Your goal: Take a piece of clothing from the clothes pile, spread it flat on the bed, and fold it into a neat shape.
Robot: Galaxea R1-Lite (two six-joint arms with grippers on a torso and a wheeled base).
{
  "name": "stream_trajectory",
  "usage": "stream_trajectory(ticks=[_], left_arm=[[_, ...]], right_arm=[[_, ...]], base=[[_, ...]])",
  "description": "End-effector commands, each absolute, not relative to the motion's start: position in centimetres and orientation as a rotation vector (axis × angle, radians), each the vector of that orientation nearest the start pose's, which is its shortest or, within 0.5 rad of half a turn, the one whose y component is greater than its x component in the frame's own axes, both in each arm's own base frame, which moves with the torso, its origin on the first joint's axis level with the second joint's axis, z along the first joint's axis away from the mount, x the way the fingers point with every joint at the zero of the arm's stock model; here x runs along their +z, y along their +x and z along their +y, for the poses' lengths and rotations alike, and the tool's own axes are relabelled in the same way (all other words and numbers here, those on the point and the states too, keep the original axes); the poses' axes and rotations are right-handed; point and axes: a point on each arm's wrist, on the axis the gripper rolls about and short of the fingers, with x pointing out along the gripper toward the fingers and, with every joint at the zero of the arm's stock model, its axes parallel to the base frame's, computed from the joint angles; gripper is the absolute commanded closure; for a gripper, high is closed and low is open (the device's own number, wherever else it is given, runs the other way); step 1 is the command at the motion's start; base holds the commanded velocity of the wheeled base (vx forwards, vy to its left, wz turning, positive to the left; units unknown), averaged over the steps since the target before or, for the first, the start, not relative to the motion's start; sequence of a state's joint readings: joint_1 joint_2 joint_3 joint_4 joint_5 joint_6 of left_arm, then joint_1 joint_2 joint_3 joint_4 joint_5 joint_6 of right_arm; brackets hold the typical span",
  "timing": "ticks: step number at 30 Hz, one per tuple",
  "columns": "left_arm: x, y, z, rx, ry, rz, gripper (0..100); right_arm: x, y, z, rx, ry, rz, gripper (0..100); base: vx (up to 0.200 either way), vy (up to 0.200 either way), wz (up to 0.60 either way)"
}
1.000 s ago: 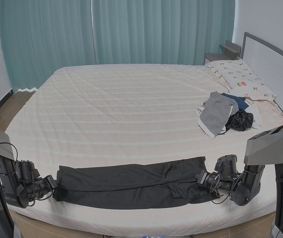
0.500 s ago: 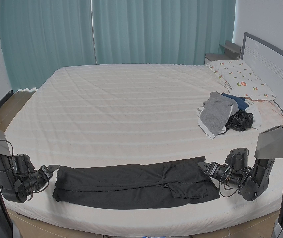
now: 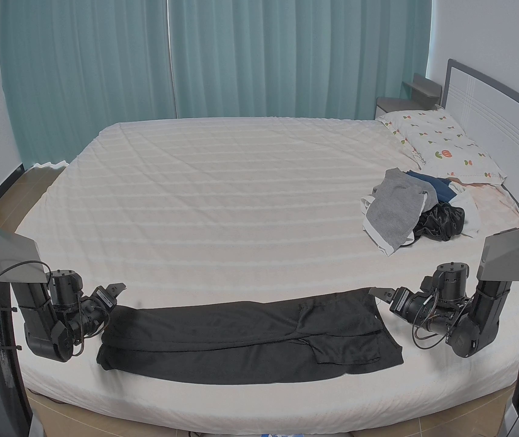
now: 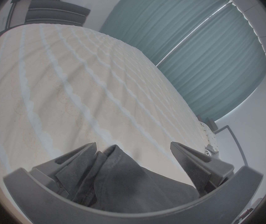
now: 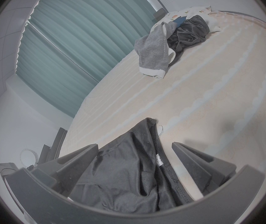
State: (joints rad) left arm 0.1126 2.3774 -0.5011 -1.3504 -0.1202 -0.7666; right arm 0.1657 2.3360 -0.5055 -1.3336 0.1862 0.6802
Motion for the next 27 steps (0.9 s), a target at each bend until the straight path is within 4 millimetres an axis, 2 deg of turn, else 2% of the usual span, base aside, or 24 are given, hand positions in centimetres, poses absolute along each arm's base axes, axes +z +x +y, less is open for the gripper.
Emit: stream_trajectory(ticks=[1,6,7,16,19,27], left_arm=[[-4.7,32.6,2.8,0.192,-0.802,0.535,0],[-4.7,32.5,2.8,0.194,-0.802,0.536,0],[-4.7,32.6,2.8,0.195,-0.802,0.534,100],[-4.9,32.6,2.9,0.222,-0.795,0.527,100],[-5.1,32.7,2.9,0.233,-0.793,0.521,100],[-4.9,33.0,2.9,0.232,-0.798,0.509,100]], right_arm=[[-3.3,32.5,5.7,0.15,0.666,0.617,0],[-3.3,32.6,5.7,0.152,0.667,0.616,0],[-3.3,32.6,5.8,0.157,0.666,0.616,0],[-4.2,33.9,6.4,0.173,0.664,0.603,0],[-4.6,35.1,6.6,0.18,0.666,0.583,0],[-4.5,35.6,7.5,0.215,0.668,0.57,0]], base=[[0.0,0.0,0.0],[0.0,0.0,0.0],[0.0,0.0,0.0],[0.0,0.0,0.0],[0.0,0.0,0.0],[0.0,0.0,0.0]])
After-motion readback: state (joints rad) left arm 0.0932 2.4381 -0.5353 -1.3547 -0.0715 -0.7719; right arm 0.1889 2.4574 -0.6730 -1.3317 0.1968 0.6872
